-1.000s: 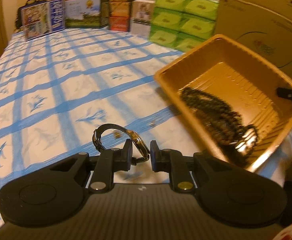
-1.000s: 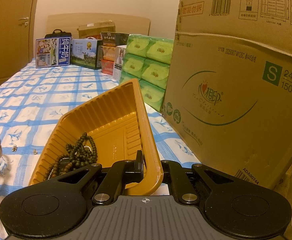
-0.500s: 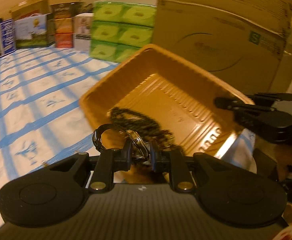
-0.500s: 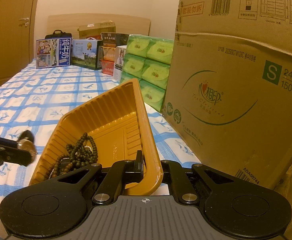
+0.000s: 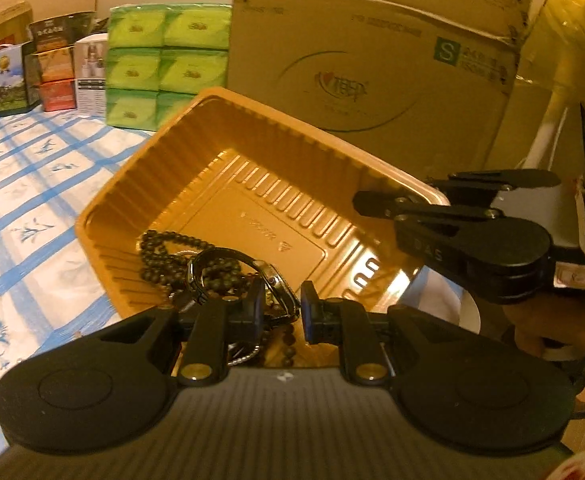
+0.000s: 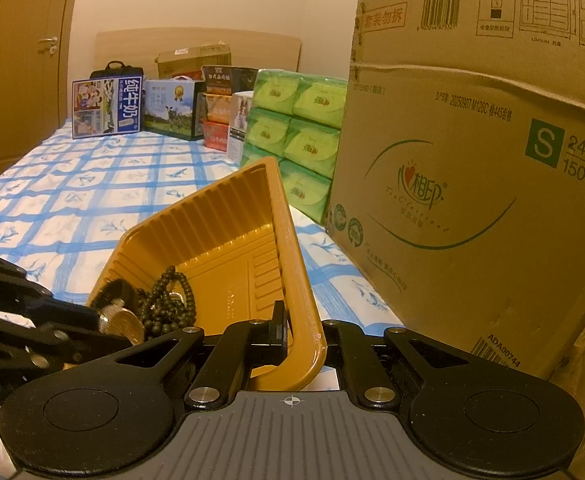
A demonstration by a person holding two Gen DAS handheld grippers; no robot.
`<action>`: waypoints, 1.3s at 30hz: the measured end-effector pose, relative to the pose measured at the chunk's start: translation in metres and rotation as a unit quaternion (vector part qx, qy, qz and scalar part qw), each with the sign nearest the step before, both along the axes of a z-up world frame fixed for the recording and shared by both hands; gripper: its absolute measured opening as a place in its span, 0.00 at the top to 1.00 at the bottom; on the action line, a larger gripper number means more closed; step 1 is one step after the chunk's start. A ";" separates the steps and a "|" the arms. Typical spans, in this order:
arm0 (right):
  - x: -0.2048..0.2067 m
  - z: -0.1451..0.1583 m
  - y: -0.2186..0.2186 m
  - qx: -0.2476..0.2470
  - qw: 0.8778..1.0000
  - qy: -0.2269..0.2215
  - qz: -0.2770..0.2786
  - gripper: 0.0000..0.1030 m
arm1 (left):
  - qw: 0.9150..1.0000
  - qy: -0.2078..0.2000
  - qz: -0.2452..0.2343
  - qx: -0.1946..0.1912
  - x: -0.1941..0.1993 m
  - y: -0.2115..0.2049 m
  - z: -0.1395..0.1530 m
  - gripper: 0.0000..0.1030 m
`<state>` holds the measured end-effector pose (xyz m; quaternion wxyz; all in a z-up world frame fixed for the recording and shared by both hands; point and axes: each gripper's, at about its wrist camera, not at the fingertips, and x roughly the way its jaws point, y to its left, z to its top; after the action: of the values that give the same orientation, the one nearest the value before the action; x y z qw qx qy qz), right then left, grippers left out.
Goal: Organize jewelry
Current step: 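Open the left tool to drop the bangle into the tray, then move the left tool to the small pearl earring and grasp it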
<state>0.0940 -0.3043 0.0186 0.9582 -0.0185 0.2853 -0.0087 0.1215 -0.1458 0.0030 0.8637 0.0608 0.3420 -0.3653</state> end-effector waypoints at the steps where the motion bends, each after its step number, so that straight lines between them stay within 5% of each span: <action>1: 0.000 0.000 0.000 0.000 1.000 0.000 0.000 0.94 | 1.000 0.000 -0.002 0.000 0.000 -0.001 -0.001 0.84; 7: 0.000 0.000 0.000 0.000 1.000 0.000 0.000 0.94 | 1.000 -0.002 -0.014 -0.003 0.001 -0.007 -0.004 0.84; 10: 0.000 0.000 0.000 0.000 1.000 0.000 0.000 0.94 | 1.000 -0.009 -0.012 -0.017 0.001 -0.005 -0.001 0.68; 12: 0.000 0.000 -0.001 0.002 1.000 0.002 -0.002 0.94 | 1.000 -0.018 -0.008 -0.012 0.000 -0.001 0.001 0.68; 21: -0.002 -0.002 -0.001 0.003 1.000 0.002 -0.002 0.94 | 0.997 -0.031 0.068 0.010 -0.002 0.046 -0.003 0.68; 39: 0.000 -0.002 -0.002 0.002 1.000 0.003 -0.002 0.95 | 0.966 -0.023 0.247 0.074 0.004 0.141 -0.040 0.68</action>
<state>0.0940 -0.3067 0.0170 0.9575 -0.0165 0.2878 -0.0097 0.1255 -0.0046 -0.0365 0.9277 0.0466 0.3527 -0.1131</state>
